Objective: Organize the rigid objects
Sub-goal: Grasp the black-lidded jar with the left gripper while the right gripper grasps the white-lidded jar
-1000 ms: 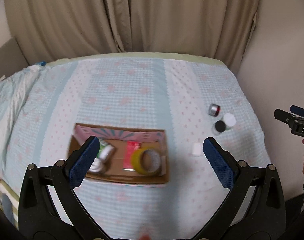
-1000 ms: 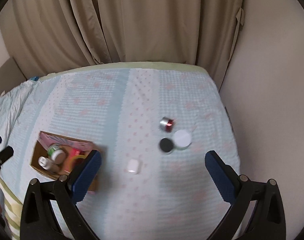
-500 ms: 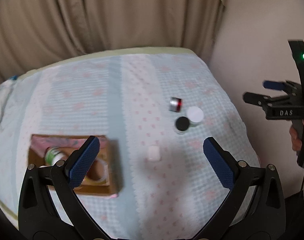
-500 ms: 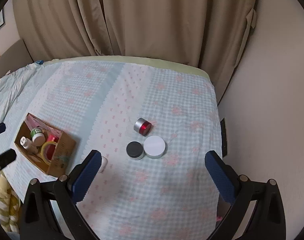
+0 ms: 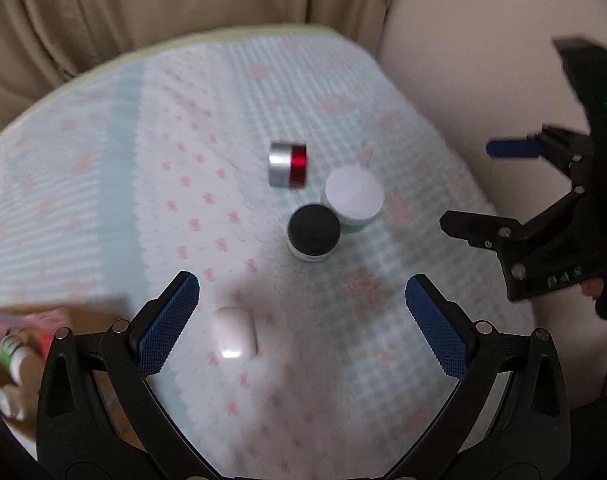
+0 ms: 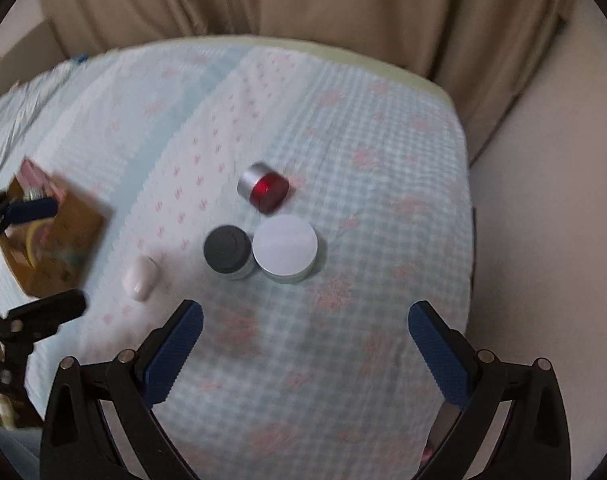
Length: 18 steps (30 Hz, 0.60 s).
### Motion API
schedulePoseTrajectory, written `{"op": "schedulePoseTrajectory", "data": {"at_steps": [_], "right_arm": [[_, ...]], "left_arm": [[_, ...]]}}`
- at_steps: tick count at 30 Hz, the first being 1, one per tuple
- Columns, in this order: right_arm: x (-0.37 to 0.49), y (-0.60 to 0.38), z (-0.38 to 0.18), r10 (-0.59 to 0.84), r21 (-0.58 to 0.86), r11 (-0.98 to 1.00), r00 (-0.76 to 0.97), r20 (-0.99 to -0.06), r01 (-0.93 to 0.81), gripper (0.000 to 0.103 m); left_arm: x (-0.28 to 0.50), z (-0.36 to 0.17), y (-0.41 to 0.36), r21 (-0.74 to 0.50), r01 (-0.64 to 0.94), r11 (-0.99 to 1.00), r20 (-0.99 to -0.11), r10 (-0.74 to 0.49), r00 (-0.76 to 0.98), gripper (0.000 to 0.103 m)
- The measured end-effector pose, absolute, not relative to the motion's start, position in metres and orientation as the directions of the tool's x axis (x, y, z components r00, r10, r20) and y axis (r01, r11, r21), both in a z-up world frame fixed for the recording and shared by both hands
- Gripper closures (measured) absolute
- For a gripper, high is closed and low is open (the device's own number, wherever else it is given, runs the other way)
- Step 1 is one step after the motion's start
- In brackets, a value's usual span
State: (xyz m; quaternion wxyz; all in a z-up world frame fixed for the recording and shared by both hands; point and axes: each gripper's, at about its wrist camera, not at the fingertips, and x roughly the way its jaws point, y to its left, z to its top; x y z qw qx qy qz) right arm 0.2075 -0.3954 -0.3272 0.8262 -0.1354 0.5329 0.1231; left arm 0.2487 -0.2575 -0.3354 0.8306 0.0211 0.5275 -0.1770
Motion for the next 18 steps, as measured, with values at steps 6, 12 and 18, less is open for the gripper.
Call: {"op": "schedulePoseTrajectory", "data": {"at_steps": [6,12,18], "right_arm": [[0.241,-0.395,-0.397,0.104,-0.093,0.873,0.37,-0.923,-0.478,0.011],[0.262,-0.395,-0.447,0.136,-0.093,0.813,0.344,-0.929,-0.575,0.02],[0.27,-0.384,-0.459,0.179,-0.099,0.717,0.32,-0.93,-0.69,0.026]], "left_arm": [[0.284,-0.418,-0.286,-0.146,0.35,0.925,-0.899,-0.272,0.344,0.015],[0.297,-0.455,-0.301,-0.102,0.395,0.913,-0.893,-0.259,0.368,0.02],[0.299,-0.457,-0.314,-0.069,0.472,0.879,-0.881,-0.276,0.384,0.031]]}}
